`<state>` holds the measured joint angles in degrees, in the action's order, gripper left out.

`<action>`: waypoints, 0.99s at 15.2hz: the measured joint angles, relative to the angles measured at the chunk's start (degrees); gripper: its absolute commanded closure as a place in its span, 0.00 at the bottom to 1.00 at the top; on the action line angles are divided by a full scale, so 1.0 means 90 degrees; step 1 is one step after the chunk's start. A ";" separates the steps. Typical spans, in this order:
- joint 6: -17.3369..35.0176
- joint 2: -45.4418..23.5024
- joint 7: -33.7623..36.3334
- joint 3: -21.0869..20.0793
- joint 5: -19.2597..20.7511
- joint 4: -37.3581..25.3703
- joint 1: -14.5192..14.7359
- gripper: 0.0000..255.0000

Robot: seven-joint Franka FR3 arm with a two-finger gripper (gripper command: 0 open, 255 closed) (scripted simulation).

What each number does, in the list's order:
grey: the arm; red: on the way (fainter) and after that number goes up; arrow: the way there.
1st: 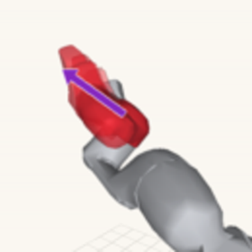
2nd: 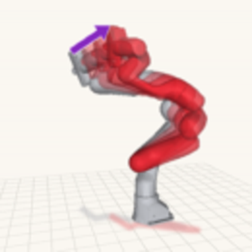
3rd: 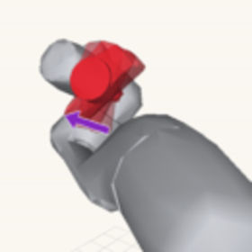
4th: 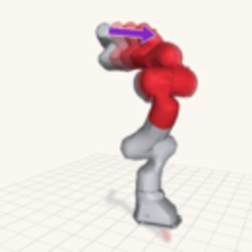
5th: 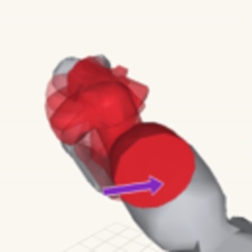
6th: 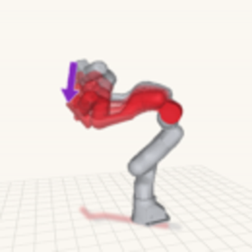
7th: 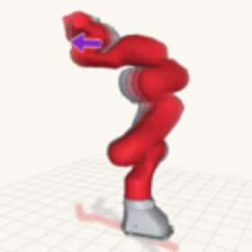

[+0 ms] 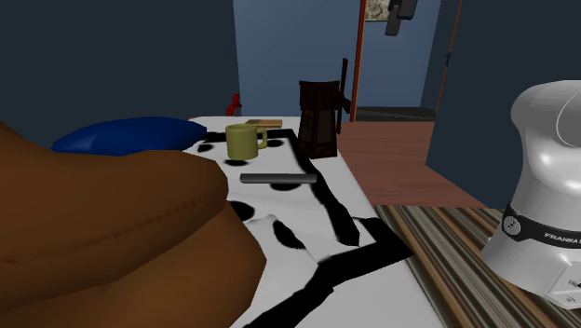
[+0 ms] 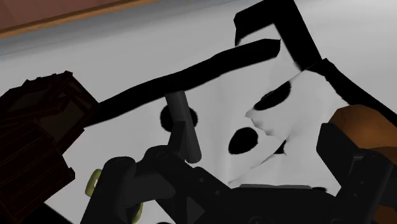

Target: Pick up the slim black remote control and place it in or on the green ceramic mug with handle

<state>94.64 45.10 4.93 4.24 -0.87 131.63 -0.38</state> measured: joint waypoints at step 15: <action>0.2144 -0.2394 -0.1072 0.0734 0.0042 0.0256 0.0106 0.00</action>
<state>113.94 23.55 -4.72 10.85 -0.49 133.94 0.57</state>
